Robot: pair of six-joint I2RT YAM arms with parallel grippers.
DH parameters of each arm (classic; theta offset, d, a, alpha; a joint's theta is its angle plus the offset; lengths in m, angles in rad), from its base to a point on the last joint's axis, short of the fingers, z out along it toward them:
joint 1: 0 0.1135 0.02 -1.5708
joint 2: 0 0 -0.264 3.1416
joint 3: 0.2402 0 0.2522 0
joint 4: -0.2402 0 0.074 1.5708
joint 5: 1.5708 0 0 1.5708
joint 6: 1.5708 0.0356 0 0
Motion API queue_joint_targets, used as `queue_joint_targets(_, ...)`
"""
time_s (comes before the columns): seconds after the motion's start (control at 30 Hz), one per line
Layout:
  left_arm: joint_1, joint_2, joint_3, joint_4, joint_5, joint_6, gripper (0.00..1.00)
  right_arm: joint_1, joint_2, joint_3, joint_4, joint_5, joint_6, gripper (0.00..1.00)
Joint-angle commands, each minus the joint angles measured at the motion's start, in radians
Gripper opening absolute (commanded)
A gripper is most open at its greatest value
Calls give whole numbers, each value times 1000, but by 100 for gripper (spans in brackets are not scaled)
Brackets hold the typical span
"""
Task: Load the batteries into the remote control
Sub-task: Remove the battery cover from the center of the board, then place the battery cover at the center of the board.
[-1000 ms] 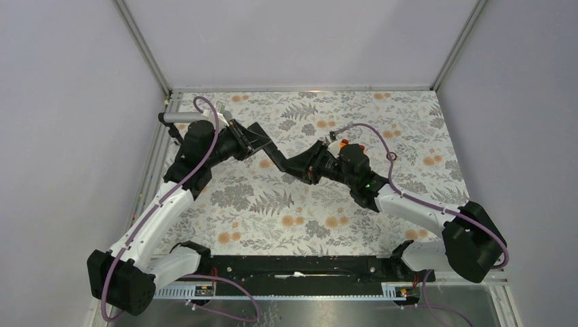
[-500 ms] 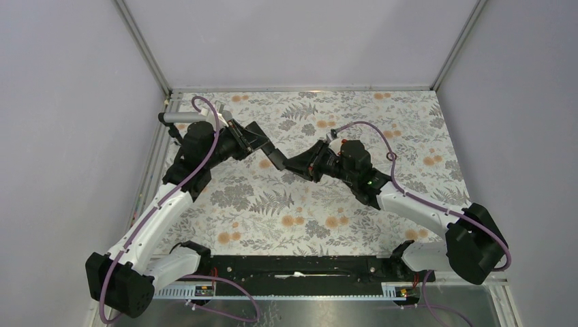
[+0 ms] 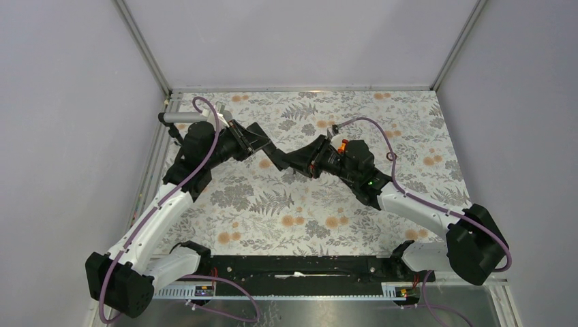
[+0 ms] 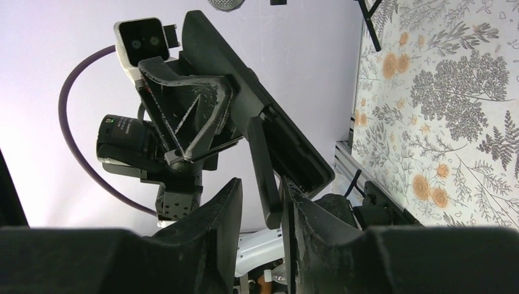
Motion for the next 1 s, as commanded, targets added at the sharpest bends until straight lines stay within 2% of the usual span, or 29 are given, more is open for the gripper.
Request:
queue_joint_targets(0.0,-4,-14,-5,39,22,-16,0,-8,-7,11,87,18,-26,35)
queue_joint_targets(0.2,-8,-9,-3,41,29,-16,0,-7,20,10,88,0,-21,36)
queue_joint_targets(0.27,-7,-9,-1,39,28,-15,0,-8,24,12,90,-1,-23,28)
queue_joint_targets(0.33,-8,-10,-5,37,24,-8,0,-10,27,17,83,0,-32,15)
queue_joint_targets(0.4,-8,-11,-5,25,12,4,0,-10,23,26,62,0,-50,6)
queue_joint_targets(0.47,-8,-14,-1,-3,-11,32,0,-14,6,31,36,3,-75,1)
queue_joint_targets(0.7,-9,-27,-11,-65,-85,166,0,-78,-156,-34,-119,-1,-155,0)
queue_joint_targets(0.83,-15,-44,-49,-68,-109,216,0,-120,-244,-91,-331,64,-220,0)
queue_joint_targets(0.97,-36,-88,-86,-78,-130,242,0,-221,-216,-185,-512,38,-173,0)
